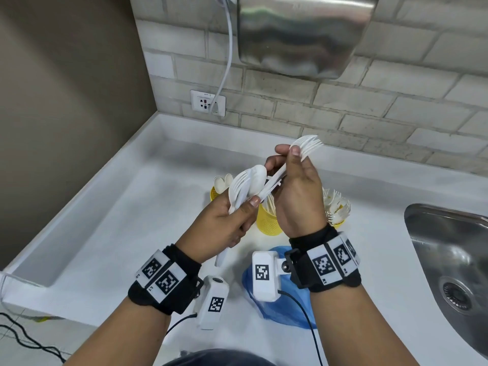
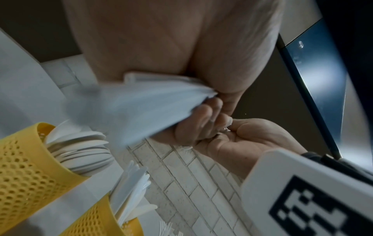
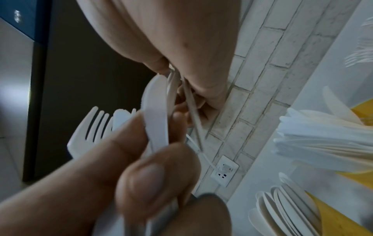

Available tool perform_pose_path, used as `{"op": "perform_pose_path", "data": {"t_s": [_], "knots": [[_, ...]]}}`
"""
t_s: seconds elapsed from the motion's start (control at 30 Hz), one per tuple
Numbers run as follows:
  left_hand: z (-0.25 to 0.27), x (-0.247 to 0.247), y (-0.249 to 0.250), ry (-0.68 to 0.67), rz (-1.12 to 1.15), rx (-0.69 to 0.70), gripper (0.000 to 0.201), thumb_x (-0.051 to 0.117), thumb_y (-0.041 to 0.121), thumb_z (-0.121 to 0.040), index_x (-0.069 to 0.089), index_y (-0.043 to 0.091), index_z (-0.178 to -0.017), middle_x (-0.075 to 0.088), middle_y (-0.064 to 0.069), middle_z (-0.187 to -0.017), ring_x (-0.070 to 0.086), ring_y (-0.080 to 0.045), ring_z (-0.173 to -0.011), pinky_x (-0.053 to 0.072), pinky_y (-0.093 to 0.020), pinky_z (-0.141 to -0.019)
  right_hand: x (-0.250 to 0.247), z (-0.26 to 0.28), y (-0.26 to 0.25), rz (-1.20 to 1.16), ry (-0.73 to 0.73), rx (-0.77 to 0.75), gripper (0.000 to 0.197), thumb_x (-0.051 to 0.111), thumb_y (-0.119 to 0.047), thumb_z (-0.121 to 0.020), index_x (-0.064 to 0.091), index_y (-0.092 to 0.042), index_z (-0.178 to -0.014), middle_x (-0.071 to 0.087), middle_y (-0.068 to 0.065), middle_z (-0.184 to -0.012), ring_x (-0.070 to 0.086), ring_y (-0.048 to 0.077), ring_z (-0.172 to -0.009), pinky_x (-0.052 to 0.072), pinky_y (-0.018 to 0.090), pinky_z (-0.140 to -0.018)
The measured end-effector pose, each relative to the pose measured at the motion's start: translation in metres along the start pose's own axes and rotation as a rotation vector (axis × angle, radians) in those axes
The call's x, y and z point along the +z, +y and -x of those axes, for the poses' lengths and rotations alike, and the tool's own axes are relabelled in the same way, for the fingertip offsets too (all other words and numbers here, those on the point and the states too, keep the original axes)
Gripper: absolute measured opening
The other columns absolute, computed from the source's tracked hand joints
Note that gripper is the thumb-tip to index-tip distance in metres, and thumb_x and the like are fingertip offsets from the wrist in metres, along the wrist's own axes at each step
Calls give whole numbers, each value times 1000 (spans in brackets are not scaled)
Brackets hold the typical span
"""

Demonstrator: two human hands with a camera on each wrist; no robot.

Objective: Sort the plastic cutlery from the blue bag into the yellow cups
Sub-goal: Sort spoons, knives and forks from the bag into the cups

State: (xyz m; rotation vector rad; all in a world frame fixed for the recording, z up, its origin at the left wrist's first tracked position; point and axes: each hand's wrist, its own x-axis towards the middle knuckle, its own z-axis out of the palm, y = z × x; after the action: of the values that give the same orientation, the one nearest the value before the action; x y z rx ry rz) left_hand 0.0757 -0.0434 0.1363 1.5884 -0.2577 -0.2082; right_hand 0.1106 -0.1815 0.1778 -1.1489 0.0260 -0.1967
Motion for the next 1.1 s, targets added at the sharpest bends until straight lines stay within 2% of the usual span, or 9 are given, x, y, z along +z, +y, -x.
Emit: {"op": "perform_pose_path", "data": {"t_s": [0.1, 0.2, 0.37, 0.47, 0.57, 0.77, 0.9, 1.03, 1.1], "knots": [[2, -2, 3, 0, 8, -9, 36, 52, 35, -106, 49, 2, -91, 41, -8, -68, 22, -37, -57, 19, -46, -54, -3, -8, -8, -135, 78, -79, 27, 32, -25, -113, 52, -6, -115, 52, 7, -71, 56, 25, -62, 53, 37, -67], [1, -8, 4, 22, -7, -8, 43, 52, 38, -104, 49, -5, -105, 40, -7, -67, 26, -27, -55, 19, -44, -54, -11, -15, -23, -220, 114, -207, 19, 33, -18, -112, 50, -10, -116, 44, 4, -71, 49, 22, -58, 51, 37, -65], [-4, -15, -5, 177, -459, 148, 25, 57, 32, -103, 57, 28, -128, 68, 17, -88, 62, -9, -77, 51, -32, -73, -21, -4, -39, 115, -132, -355, 4, 55, -13, -96, 54, -15, -93, 47, -7, -68, 37, 16, -54, 37, 32, -57], [-7, -19, -12, 317, -608, 187, 26, 58, 34, -99, 53, 29, -124, 72, 9, -92, 66, -19, -82, 54, -42, -74, -23, 14, -30, 432, -225, -292, 11, 66, -20, -88, 60, -16, -80, 53, -10, -61, 46, 10, -55, 40, 26, -59], [-8, -20, -11, 401, -697, 217, 26, 60, 29, -94, 50, 24, -118, 70, 4, -86, 64, -28, -77, 52, -43, -65, -22, 31, -16, 481, -273, -188, 10, 74, -16, -89, 66, -11, -85, 45, 13, -58, 41, 15, -55, 37, 24, -55], [-6, -10, -3, 467, -814, 205, 27, 63, 19, -88, 51, 17, -113, 64, 3, -82, 59, -32, -75, 43, -36, -58, -18, 40, 4, 426, -286, -167, 14, 69, -2, -94, 72, -14, -88, 56, -17, -55, 49, -3, -52, 41, 10, -59], [-6, -10, -3, 476, -847, 229, 28, 65, 25, -90, 51, 18, -113, 67, 1, -85, 60, -33, -75, 46, -37, -57, -16, 40, 8, 328, -271, -145, 11, 64, -5, -98, 69, -15, -97, 59, -19, -59, 52, -2, -55, 41, 16, -61], [-5, -10, -3, 471, -889, 216, 27, 62, 34, -93, 51, 18, -111, 67, 0, -85, 61, -34, -75, 46, -37, -58, -16, 38, 8, 232, -251, -106, 7, 56, -16, -99, 61, -13, -95, 38, -11, -53, 30, 13, -49, 26, 38, -52], [-4, -10, -4, 471, -916, 214, 27, 61, 35, -94, 52, 17, -112, 68, -1, -86, 61, -35, -75, 42, -35, -57, -17, 38, 8, 166, -223, -92, 14, 50, -11, -106, 57, -14, -93, 36, -10, -53, 31, 11, -48, 30, 34, -52]]}}
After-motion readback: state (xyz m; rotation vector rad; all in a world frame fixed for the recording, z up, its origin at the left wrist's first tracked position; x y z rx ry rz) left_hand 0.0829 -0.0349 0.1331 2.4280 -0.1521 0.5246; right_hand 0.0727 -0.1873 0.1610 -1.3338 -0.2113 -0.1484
